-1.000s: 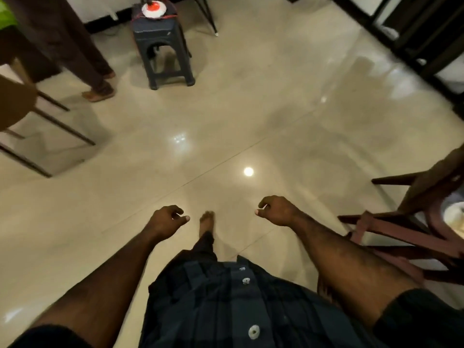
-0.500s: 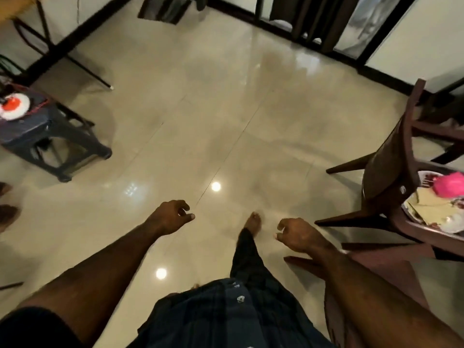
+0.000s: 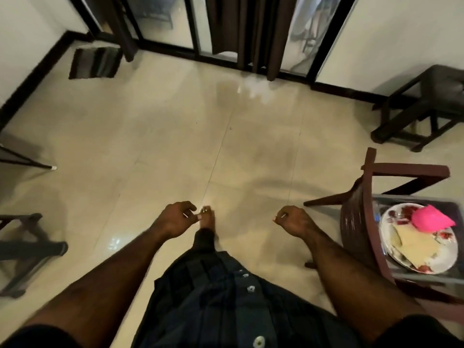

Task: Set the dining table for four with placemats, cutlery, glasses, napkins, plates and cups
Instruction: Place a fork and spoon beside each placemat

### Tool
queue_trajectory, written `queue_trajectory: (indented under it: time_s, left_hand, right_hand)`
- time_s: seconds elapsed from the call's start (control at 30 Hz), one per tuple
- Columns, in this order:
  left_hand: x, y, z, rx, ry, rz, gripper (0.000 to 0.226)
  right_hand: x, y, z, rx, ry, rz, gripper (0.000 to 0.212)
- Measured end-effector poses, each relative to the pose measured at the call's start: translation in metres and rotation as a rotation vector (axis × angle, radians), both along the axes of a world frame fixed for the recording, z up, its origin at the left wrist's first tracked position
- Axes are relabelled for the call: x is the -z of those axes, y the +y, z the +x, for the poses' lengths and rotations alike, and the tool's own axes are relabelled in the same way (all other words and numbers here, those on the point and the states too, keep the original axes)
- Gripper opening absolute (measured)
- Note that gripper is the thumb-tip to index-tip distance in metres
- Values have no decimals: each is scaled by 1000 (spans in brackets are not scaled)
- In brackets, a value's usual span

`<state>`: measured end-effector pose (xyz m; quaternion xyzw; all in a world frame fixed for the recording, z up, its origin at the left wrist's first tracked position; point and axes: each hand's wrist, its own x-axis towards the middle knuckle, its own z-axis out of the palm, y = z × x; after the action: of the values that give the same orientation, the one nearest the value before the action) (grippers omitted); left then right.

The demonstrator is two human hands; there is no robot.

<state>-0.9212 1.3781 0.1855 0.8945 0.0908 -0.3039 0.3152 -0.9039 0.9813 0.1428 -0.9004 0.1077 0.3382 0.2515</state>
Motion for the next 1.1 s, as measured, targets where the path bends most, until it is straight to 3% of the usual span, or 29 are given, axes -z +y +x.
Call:
queue_trajectory:
  time_s: [0.2, 0.33, 0.47, 0.6, 0.87, 1.1]
  left_hand:
    - [9, -35, 185, 122, 12, -12, 41]
    - [2, -76, 331, 395, 75, 71, 45]
    - [-17, -153, 453, 631, 66, 146, 47]
    - [-21, -236, 551, 768, 30, 218, 43]
    - [-46, -412, 716, 896, -41, 303, 44]
    - [-12, -620, 779, 1102, 57, 261, 51]
  right_hand:
    - [13, -20, 86, 160, 66, 53, 29]
    - [-5, -39, 178, 231, 50, 35, 36]
    - [-30, -82, 258, 449, -56, 68, 34]
    - [-23, -143, 318, 481, -42, 88, 30]
    - [-13, -298, 432, 500, 12, 129, 44]
    - [-9, -428, 479, 741, 55, 111, 42]
